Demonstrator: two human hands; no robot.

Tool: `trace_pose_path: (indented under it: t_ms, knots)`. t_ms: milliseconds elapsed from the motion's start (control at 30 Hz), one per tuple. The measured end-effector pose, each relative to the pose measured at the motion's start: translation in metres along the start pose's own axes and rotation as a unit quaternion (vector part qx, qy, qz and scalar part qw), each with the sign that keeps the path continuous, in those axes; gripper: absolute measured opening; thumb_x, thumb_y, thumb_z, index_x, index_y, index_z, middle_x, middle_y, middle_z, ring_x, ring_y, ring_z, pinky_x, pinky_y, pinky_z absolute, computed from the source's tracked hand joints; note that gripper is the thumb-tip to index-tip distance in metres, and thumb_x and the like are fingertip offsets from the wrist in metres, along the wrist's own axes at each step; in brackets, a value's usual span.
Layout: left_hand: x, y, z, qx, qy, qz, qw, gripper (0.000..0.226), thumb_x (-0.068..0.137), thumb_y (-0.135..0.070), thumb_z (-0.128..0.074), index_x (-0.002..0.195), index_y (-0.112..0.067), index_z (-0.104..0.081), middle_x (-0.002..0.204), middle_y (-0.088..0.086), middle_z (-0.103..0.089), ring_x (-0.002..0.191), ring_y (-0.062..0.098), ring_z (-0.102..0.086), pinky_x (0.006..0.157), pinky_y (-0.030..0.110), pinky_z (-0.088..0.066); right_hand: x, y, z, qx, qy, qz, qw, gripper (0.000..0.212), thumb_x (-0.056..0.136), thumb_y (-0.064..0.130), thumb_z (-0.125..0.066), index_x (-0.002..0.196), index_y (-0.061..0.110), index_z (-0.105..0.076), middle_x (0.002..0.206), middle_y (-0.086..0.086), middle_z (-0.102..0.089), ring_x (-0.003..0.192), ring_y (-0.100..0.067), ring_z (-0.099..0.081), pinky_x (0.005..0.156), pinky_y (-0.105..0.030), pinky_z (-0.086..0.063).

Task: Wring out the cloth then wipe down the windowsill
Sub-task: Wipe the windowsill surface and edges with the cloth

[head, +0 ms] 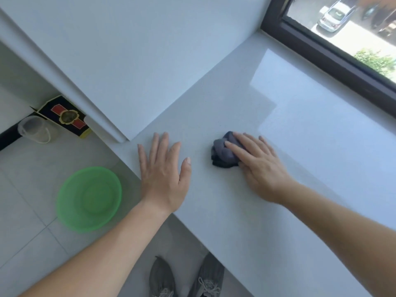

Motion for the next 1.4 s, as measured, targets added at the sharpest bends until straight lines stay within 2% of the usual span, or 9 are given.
trace_pose_path:
  t_ms: [133, 367, 600, 767, 833, 1000, 1067, 1233, 1400]
  knots:
    - [-0.043, -0.002, -0.009, 0.032, 0.017, 0.014, 0.999, 0.062, 0.096, -0.044, -0.029, 0.15, -0.012, -0.033, 0.164, 0.014, -0.012, 0.153, 0.024, 0.001, 0.12, 0.056, 0.006, 0.029, -0.032, 0.012, 0.049, -0.075, -0.237, 0.967, 0.06, 0.097, 0.012, -0.041, 0.152, 0.033, -0.029, 0.162, 0.005, -0.02, 0.149, -0.025, -0.016, 0.123, -0.047, -0.006]
    - [-0.057, -0.004, -0.014, 0.016, 0.006, 0.033, 0.999, 0.065, 0.095, -0.041, -0.033, 0.152, -0.01, -0.032, 0.164, 0.012, -0.013, 0.153, 0.026, -0.002, 0.121, 0.056, 0.001, -0.04, 0.053, -0.014, 0.029, 0.021, 0.009, 0.999, 0.058, 0.098, 0.018, -0.038, 0.15, 0.04, -0.025, 0.163, 0.002, -0.024, 0.151, -0.025, -0.02, 0.122, -0.049, -0.014]
    - [-0.057, -0.002, -0.015, 0.0, 0.001, 0.025, 1.0, 0.064, 0.099, -0.044, -0.024, 0.153, -0.01, -0.028, 0.165, 0.01, -0.009, 0.153, 0.024, 0.001, 0.121, 0.055, 0.002, 0.078, 0.015, 0.006, 0.058, -0.062, -0.251, 0.964, 0.059, 0.101, 0.018, -0.037, 0.155, 0.037, -0.02, 0.165, 0.008, -0.008, 0.152, -0.023, -0.005, 0.123, -0.043, -0.001]
    - [-0.059, -0.002, -0.011, -0.012, -0.009, 0.038, 0.999, 0.065, 0.1, -0.045, -0.019, 0.152, -0.008, -0.029, 0.165, 0.01, -0.009, 0.153, 0.02, 0.005, 0.122, 0.051, 0.004, 0.106, 0.107, -0.024, 0.033, 0.028, 0.067, 0.997, 0.059, 0.1, 0.017, -0.035, 0.154, 0.037, -0.025, 0.165, 0.005, -0.013, 0.151, -0.025, -0.01, 0.123, -0.042, -0.003]
    - [-0.058, -0.002, -0.012, -0.007, -0.014, 0.037, 0.999, 0.065, 0.1, -0.046, -0.021, 0.151, -0.006, -0.029, 0.165, 0.012, -0.009, 0.153, 0.021, 0.005, 0.122, 0.052, 0.003, 0.111, 0.087, -0.018, 0.02, 0.044, 0.118, 0.992, 0.058, 0.101, 0.014, -0.036, 0.153, 0.037, -0.027, 0.164, 0.006, -0.018, 0.151, -0.025, -0.014, 0.123, -0.044, -0.006]
    - [-0.06, -0.002, -0.018, 0.009, -0.025, 0.038, 0.999, 0.066, 0.1, -0.047, -0.021, 0.151, -0.006, -0.028, 0.165, 0.012, -0.009, 0.153, 0.022, 0.003, 0.122, 0.054, -0.001, 0.145, 0.034, -0.001, 0.048, -0.029, -0.083, 0.995, 0.058, 0.099, 0.013, -0.038, 0.152, 0.036, -0.029, 0.163, 0.006, -0.019, 0.149, -0.026, -0.016, 0.122, -0.047, -0.01]
    - [-0.061, -0.003, -0.019, 0.018, -0.03, 0.06, 0.998, 0.066, 0.101, -0.048, -0.02, 0.152, -0.006, -0.027, 0.165, 0.013, -0.006, 0.153, 0.022, 0.006, 0.122, 0.052, -0.001, 0.14, 0.064, -0.01, 0.039, -0.019, -0.045, 0.998, 0.058, 0.1, 0.017, -0.036, 0.153, 0.037, -0.027, 0.164, 0.006, -0.015, 0.149, -0.025, -0.014, 0.122, -0.046, -0.008]
    - [-0.079, -0.008, -0.019, -0.004, -0.048, 0.156, 0.987, 0.071, 0.099, -0.05, -0.022, 0.155, -0.007, -0.016, 0.166, 0.013, 0.005, 0.151, 0.02, 0.016, 0.123, 0.049, -0.003, 0.105, 0.074, -0.019, 0.021, 0.041, 0.225, 0.973, 0.056, 0.098, 0.012, -0.041, 0.15, 0.032, -0.036, 0.16, 0.002, -0.029, 0.145, -0.027, -0.026, 0.12, -0.047, -0.019]
    - [-0.104, -0.04, -0.03, -0.005, -0.041, 0.178, 0.983, 0.076, 0.097, -0.049, -0.027, 0.156, -0.003, -0.009, 0.164, 0.015, 0.01, 0.151, 0.023, 0.019, 0.123, 0.045, 0.003, 0.116, 0.027, -0.003, 0.069, -0.01, 0.05, 0.996, 0.055, 0.097, 0.011, -0.041, 0.148, 0.032, -0.039, 0.159, 0.002, -0.029, 0.145, -0.029, -0.025, 0.119, -0.049, -0.017]
Point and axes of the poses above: each hand's wrist, its own x-axis towards the middle knuckle, its own z-axis out of the back of the hand, y = z × x, the point moved 4 cm from there along x, towards the middle knuckle
